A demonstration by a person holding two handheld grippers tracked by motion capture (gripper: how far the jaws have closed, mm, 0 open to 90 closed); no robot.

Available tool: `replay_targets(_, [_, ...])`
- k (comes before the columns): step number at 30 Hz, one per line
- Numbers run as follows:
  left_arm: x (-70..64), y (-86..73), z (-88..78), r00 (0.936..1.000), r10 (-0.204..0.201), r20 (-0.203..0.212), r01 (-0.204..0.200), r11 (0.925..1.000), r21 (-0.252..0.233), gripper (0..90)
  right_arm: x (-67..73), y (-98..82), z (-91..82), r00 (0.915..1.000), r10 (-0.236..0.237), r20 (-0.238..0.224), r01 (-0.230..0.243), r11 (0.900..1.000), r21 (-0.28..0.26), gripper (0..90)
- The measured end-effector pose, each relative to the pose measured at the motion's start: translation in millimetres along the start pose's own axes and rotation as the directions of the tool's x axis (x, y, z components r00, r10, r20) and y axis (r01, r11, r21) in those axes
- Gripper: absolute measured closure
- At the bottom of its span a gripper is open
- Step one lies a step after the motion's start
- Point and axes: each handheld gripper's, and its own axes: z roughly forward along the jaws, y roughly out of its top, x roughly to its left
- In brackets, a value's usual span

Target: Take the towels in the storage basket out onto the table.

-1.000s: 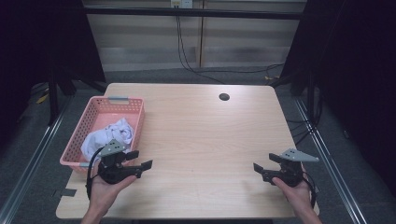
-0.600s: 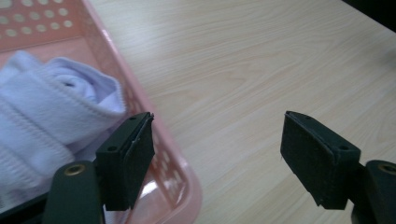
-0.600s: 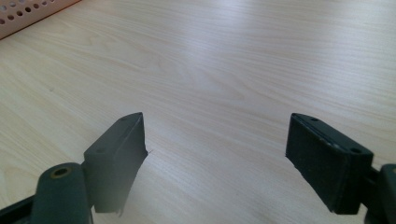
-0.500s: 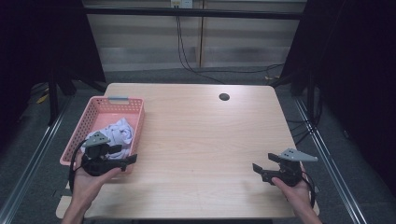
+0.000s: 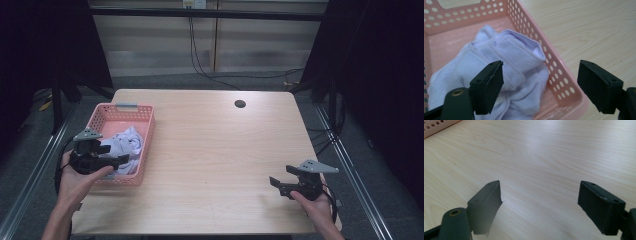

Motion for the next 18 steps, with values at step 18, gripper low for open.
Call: replay_targets(18, [47.4, 5.6, 9.7, 0.9982, -0.059, -0.003, 0.059, 0.9977, 0.031, 21.8, 5.0, 2.3, 1.1, 0.9998, 0.001, -0.021, -0.001, 1.0, -0.005, 19.1])
